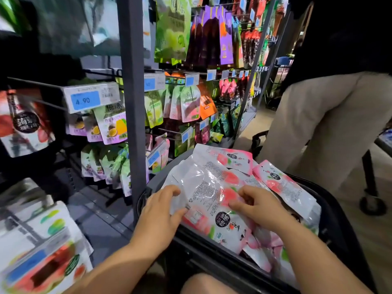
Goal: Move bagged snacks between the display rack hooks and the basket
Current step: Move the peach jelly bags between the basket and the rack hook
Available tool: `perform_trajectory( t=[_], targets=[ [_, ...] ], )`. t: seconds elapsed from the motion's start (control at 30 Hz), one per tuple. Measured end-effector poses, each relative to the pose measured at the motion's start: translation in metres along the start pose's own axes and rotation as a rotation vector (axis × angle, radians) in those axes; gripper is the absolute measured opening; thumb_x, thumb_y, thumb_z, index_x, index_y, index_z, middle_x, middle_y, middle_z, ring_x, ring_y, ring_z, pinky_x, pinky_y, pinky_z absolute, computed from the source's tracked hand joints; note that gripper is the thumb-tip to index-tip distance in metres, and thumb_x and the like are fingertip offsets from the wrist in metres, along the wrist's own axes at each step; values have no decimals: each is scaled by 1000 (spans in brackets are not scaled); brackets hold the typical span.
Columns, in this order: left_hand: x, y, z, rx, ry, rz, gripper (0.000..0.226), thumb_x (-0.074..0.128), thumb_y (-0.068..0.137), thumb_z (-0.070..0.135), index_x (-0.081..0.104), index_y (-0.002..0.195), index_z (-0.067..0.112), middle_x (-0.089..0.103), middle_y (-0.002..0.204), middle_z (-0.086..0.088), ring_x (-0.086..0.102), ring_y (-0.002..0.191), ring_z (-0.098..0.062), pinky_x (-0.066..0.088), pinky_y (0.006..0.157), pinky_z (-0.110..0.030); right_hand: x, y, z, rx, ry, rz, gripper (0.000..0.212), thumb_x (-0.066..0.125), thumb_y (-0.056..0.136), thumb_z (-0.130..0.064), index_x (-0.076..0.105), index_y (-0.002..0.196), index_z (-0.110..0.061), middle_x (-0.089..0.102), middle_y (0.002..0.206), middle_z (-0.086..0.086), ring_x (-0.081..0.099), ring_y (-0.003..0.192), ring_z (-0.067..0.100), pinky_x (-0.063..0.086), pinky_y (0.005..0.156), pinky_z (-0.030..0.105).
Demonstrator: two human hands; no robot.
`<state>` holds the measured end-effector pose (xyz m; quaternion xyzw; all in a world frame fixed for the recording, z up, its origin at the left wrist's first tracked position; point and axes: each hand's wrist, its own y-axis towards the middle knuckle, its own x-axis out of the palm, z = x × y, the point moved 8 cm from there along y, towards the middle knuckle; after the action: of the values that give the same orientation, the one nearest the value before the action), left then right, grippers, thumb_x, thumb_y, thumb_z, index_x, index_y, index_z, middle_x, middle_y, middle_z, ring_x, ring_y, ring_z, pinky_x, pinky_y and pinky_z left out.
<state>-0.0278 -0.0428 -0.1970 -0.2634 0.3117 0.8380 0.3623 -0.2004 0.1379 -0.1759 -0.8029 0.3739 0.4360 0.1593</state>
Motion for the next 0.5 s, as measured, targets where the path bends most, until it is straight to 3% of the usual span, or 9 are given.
perform_trajectory(
  t=[0.1, 0.23, 0.33, 0.43, 0.5],
  targets=[
    [-2, 1, 0, -13, -38, 16, 23, 59, 95, 29, 48, 114, 33, 46, 104, 19, 39, 105, -9, 30, 85, -23, 0, -1, 6, 12, 67, -61, 29, 77, 82, -39, 54, 70, -26, 50, 63, -11, 44, 57, 2, 36, 56, 19],
    [-4, 4, 0, -66, -117, 68, 19, 55, 97, 22, 46, 98, 39, 45, 87, 13, 43, 88, -15, 31, 72, -28, 1, -1, 9, 11, 238, -83, 25, 71, 89, -26, 55, 79, -10, 48, 63, -8, 44, 56, 6, 37, 56, 24],
    [-9, 5, 1, -71, -228, 114, 23, 57, 95, 18, 49, 90, 40, 51, 85, 7, 50, 85, -18, 34, 68, -30, -2, -3, 5, -7, 355, -48, 19, 68, 92, -25, 58, 81, -13, 47, 55, -15, 42, 50, 4, 35, 52, 21],
    [-16, 6, 4, -71, -296, 154, 25, 59, 94, 17, 53, 89, 41, 56, 89, 15, 53, 86, -14, 38, 72, -28, -8, -3, 0, -22, 537, -11, 24, 70, 87, -42, 62, 80, -20, 50, 64, -3, 43, 60, 15, 36, 59, 28],
    [-22, 5, 8, -47, -318, 186, 29, 61, 94, 16, 53, 88, 44, 58, 94, 23, 54, 93, -10, 40, 79, -28, -5, -2, -2, -25, 653, -24, 40, 74, 71, -61, 65, 80, -22, 57, 76, 7, 49, 71, 21, 40, 69, 37]
  ],
)
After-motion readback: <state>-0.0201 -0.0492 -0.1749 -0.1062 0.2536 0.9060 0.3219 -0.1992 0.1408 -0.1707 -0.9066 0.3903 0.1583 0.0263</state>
